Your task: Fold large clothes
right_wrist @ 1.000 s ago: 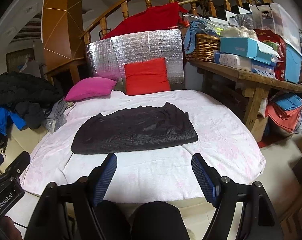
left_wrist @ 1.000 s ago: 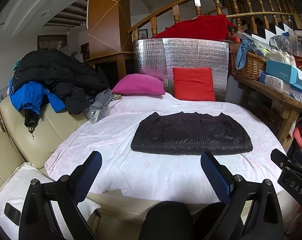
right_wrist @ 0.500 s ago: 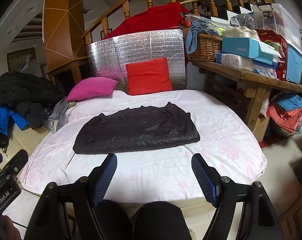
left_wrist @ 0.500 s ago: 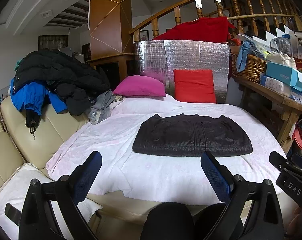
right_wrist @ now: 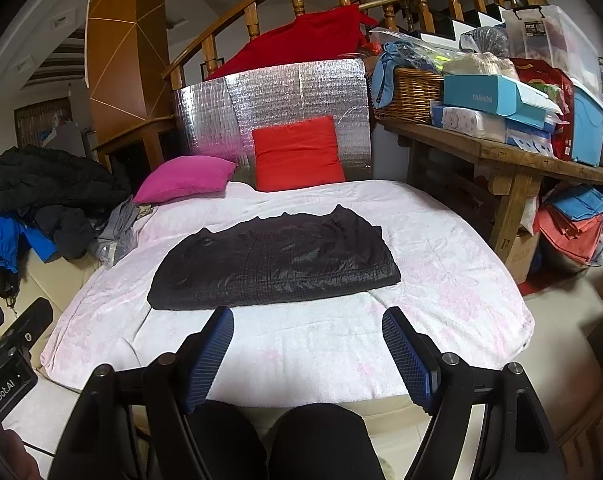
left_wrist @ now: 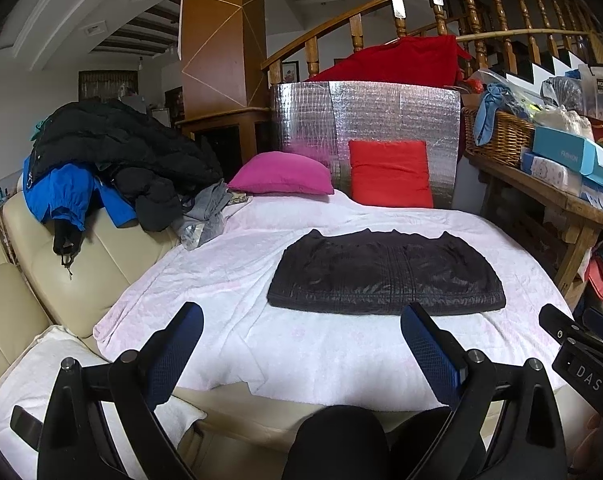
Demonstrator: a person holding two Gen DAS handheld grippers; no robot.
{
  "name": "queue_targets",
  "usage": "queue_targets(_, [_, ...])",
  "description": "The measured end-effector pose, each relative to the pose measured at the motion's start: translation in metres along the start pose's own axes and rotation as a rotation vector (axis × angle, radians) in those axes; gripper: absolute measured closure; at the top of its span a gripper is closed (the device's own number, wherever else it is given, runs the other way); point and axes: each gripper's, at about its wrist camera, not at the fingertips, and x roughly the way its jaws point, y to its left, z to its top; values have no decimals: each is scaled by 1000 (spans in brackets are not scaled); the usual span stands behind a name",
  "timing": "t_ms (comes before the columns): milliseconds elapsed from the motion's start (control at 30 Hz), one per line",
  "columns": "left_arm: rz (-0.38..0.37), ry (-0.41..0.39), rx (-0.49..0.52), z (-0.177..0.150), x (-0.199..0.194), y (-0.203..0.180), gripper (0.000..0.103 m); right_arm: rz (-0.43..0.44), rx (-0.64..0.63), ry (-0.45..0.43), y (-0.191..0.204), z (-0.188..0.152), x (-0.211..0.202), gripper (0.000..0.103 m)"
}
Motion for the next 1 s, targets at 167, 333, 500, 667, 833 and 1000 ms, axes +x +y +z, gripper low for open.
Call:
queue_targets(167, [1, 1, 0, 0, 0, 1, 4, 0, 1, -3, 0, 0, 0, 23])
queue_targets(333, [1, 3, -1, 0, 0, 1, 4, 2, 3, -3, 1, -2, -1, 23])
queue_targets(500, [2, 5, -2, -1, 0, 2, 4, 5, 5, 0, 0, -2, 0, 23])
queue_targets(667, [1, 7, -2, -1, 1, 2, 4, 7, 9, 5, -1, -3, 0, 23])
queue_targets(833, [3, 7, 1, -1, 1, 2, 4, 7, 10, 7, 0, -4, 0, 23])
queue_targets(1000, [2, 8, 3, -1, 1, 2, 4, 10, 15, 8, -2, -4, 0, 23])
